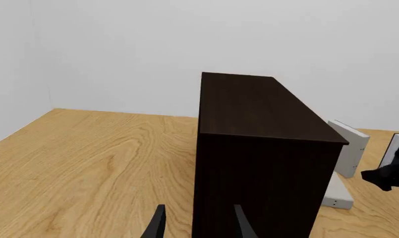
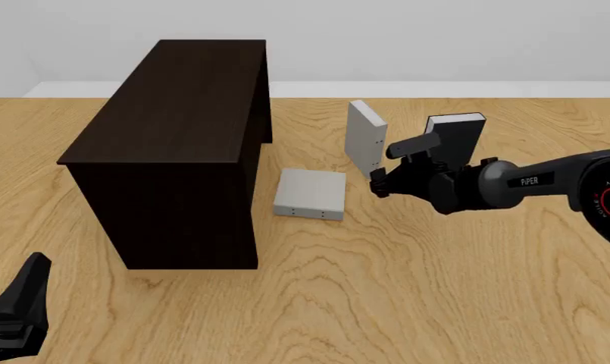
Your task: Pick up the book on the right and place it under the cabinet shelf.
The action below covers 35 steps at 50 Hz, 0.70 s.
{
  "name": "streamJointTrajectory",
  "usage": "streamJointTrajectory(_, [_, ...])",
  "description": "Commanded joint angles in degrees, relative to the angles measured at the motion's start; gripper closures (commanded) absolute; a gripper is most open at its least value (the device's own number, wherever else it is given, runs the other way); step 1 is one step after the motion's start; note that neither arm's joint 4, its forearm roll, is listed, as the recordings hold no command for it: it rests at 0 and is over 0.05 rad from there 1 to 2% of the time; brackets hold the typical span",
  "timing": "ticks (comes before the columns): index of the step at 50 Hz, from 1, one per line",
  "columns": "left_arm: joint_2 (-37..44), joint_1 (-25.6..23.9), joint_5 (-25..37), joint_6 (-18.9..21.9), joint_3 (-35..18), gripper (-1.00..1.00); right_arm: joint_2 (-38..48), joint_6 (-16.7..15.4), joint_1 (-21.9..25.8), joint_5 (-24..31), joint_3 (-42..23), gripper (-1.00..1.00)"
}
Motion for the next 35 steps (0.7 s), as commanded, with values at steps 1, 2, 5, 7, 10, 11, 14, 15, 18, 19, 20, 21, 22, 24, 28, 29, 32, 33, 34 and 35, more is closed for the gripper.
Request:
streamJointTrajectory(1, [-0.01, 0.03, -0.06, -0.05, 0.07, -1.0, 0.9, 0.18, 0.92, 0.05, -0.56, -1.0])
streamJointTrajectory(2, [-0.01, 0.05, -0.12, -0.06, 0.12, -1.0, 0.98, 0.25, 0.94, 0.08, -0.65, -1.0])
streamJointTrajectory(5, [-0.01, 0.05, -0.14, -0.04, 0.14, -1.0, 1.22, 0.26, 0.94, 0.12, -0.83, -1.0])
streamJointTrajectory(7, [-0.01, 0.04, -0.14, -0.03, 0.14, -1.0, 1.35, 0.59, 1.11, 0.21, -0.96, -1.0])
streamJointTrajectory(10, [-0.01, 0.05, -0.17, -0.03, 0.22, -1.0, 1.71, 0.76, 1.03, 0.28, -1.29, -1.0])
streamJointTrajectory(11, [-0.02, 0.04, -0.18, -0.03, 0.22, -1.0, 1.96, 0.81, 1.06, 0.2, -1.37, -1.0])
streamJointTrajectory(14, [0.01, 0.03, -0.03, -0.06, 0.05, -1.0, 2.19, 0.87, 1.36, 0.1, -1.35, -1.0])
streamJointTrajectory(15, [0.01, 0.0, 0.04, 0.0, -0.01, -1.0, 2.3, 0.9, 1.48, 0.08, -1.45, -1.0])
streamJointTrajectory(18, [0.01, 0.03, -0.11, -0.02, 0.16, -1.0, 2.3, 0.99, 1.73, 0.26, -1.67, -1.0])
streamJointTrajectory(19, [0.02, 0.03, 0.02, -0.03, 0.02, -1.0, 2.36, 1.06, 1.79, 0.32, -1.74, -1.0])
streamJointTrajectory(20, [0.03, 0.05, 0.08, -0.04, -0.05, -1.0, 2.33, 0.9, 1.75, 0.26, -1.72, -1.0])
streamJointTrajectory(21, [0.03, 0.03, -0.04, -0.04, 0.07, -1.0, 2.27, 1.07, 1.85, 0.34, -1.72, -1.0])
streamJointTrajectory(22, [0.04, 0.03, 0.12, -0.03, -0.1, -1.0, 2.28, 1.2, 1.89, 0.37, -1.74, -1.0])
streamJointTrajectory(24, [0.04, 0.05, 0.2, -0.1, -0.19, -1.0, 2.35, 1.09, 1.8, 0.26, -1.71, -1.0])
streamJointTrajectory(28, [0.0, 0.08, -0.08, -0.16, 0.11, -1.0, 2.63, 1.17, 1.78, 0.15, -1.71, -1.0])
streamJointTrajectory(29, [0.0, 0.11, -0.07, -0.23, 0.09, -1.0, 2.73, 1.12, 1.85, 0.08, -1.67, -1.0])
streamJointTrajectory(32, [-0.02, 0.08, -0.19, -0.2, 0.18, -1.0, 2.97, 1.25, 2.01, -0.03, -1.7, -1.0])
streamJointTrajectory(33, [-0.01, 0.13, -0.15, -0.3, 0.16, -1.0, 3.06, 1.28, 1.99, -0.05, -1.72, -1.0])
streamJointTrajectory(34, [0.0, 0.12, 0.0, -0.29, -0.01, -1.0, 3.12, 1.2, 2.08, 0.0, -1.79, -1.0])
streamJointTrajectory(35, [-0.01, 0.1, -0.1, -0.28, 0.09, -1.0, 3.15, 1.33, 2.3, 0.11, -1.87, -1.0])
